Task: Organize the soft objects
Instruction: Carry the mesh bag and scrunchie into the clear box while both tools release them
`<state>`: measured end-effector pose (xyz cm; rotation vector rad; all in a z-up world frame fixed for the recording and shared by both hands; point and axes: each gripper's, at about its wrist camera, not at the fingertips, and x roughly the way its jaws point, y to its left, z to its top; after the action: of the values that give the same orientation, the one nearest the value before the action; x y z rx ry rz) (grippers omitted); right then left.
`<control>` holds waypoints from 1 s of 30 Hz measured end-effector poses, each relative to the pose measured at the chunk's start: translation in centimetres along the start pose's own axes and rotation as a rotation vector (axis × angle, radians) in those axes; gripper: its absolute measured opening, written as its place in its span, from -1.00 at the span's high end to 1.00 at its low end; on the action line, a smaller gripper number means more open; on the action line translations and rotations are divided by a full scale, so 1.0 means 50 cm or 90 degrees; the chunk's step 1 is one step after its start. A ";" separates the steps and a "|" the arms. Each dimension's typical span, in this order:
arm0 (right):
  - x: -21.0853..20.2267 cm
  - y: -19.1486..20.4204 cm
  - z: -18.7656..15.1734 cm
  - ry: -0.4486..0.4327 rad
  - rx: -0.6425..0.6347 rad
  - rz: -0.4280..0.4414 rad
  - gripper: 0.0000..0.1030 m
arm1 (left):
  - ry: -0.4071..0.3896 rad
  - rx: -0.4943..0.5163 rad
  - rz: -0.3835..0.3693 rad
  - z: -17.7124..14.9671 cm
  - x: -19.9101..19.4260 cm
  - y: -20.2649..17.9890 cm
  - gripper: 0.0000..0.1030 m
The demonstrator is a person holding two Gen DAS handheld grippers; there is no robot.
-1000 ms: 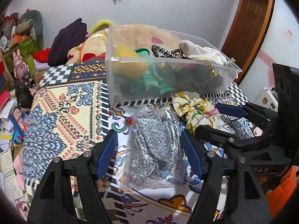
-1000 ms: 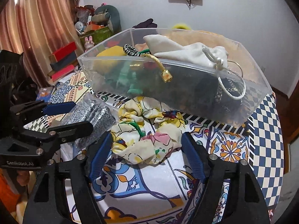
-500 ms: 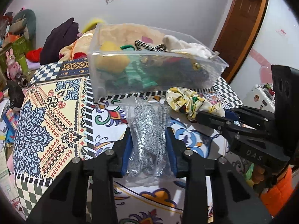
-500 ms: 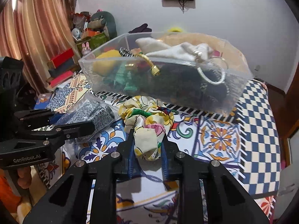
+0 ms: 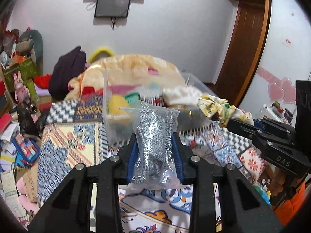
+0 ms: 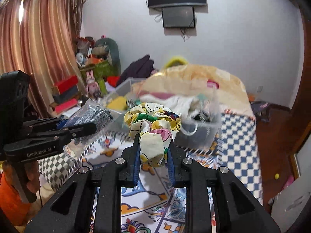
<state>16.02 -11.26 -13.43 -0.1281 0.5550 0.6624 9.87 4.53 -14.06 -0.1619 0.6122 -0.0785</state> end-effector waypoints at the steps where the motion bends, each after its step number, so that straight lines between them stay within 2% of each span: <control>1: -0.006 0.000 0.005 -0.009 -0.001 -0.003 0.59 | -0.009 0.002 0.003 0.010 -0.005 0.000 0.35; 7: -0.029 -0.019 0.039 -0.054 -0.004 -0.021 0.59 | -0.053 0.008 0.018 0.064 -0.013 -0.002 0.35; 13: -0.011 -0.038 0.073 -0.083 0.012 -0.031 0.59 | -0.077 0.005 0.031 0.112 0.010 0.006 0.35; 17: 0.017 -0.050 0.088 -0.078 0.026 -0.037 0.59 | -0.077 -0.007 0.021 0.140 0.036 0.012 0.35; 21: 0.042 -0.060 0.093 -0.068 0.033 -0.054 0.59 | -0.074 0.002 0.039 0.162 0.066 0.009 0.35; 30: 0.095 -0.090 0.086 -0.013 0.047 -0.091 0.59 | -0.020 0.010 0.047 0.164 0.161 0.016 0.35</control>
<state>23.83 -10.97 -12.56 -0.0910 0.5450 0.5032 21.19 5.38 -12.11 -0.1251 0.5855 -0.0089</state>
